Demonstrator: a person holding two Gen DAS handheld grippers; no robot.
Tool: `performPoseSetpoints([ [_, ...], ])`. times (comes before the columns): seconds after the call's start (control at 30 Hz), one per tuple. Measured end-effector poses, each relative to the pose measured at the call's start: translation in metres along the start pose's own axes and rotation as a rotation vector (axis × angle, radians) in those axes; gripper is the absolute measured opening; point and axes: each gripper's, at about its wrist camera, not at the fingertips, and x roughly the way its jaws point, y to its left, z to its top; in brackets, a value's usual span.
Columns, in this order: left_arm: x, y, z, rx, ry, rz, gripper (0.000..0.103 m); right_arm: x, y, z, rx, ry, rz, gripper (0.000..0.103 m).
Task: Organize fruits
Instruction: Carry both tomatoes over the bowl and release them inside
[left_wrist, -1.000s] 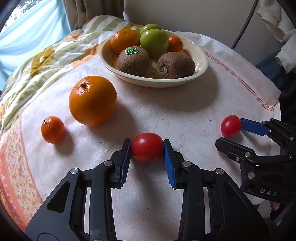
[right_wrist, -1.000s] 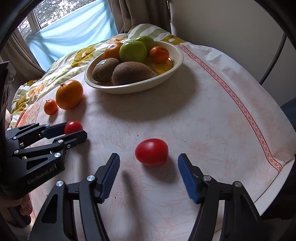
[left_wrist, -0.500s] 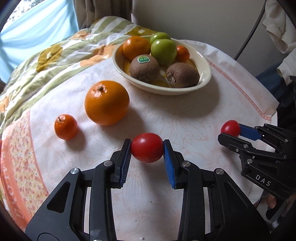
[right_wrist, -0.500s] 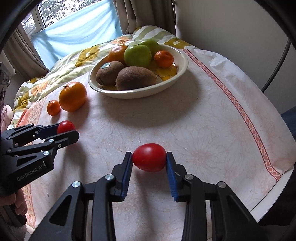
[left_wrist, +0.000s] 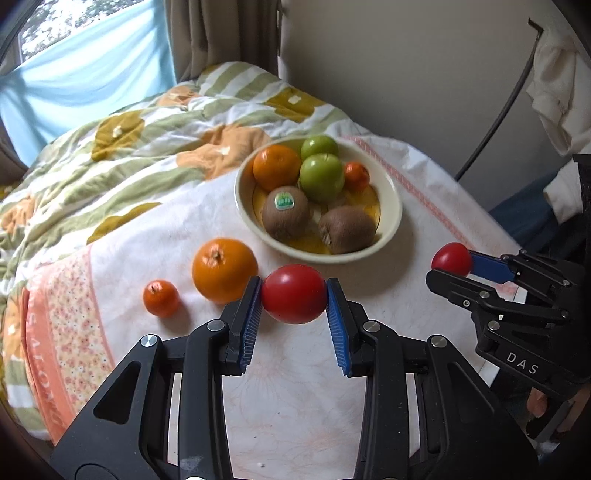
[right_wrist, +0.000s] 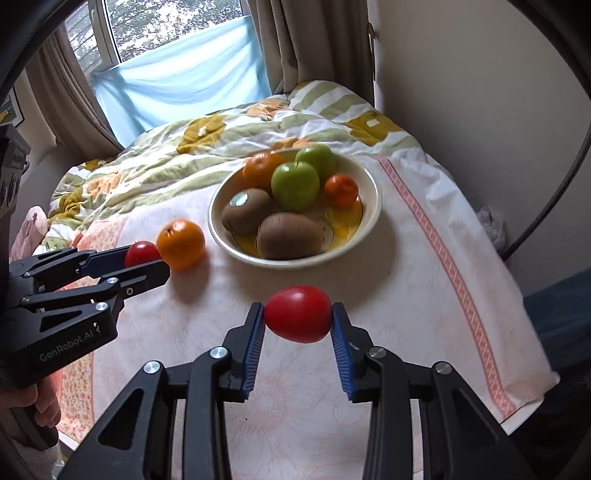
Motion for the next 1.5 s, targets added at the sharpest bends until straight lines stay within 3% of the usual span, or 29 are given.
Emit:
performPoseSetpoints([
  [0.27, -0.007, -0.020, 0.038, -0.031, -0.058, 0.027, 0.038, -0.017, -0.018, 0.040, -0.066, -0.031, 0.062, 0.033],
  [0.5, 0.011, -0.033, 0.066, -0.070, -0.076, 0.046, 0.038, -0.012, -0.038, 0.070, -0.104, -0.041, 0.111, 0.033],
  [0.9, 0.075, -0.050, 0.082, -0.147, -0.010, 0.065, 0.038, 0.025, -0.077, 0.098, -0.164, 0.005, 0.171, 0.033],
  [1.17, 0.109, -0.074, 0.079, -0.101, 0.056, 0.090, 0.038, 0.043, -0.098, 0.106, -0.175, 0.029, 0.199, 0.033],
  [1.5, 0.123, -0.086, 0.076, -0.035, 0.096, 0.120, 0.040, 0.052, -0.106, 0.107, -0.175, 0.041, 0.219, 0.033],
])
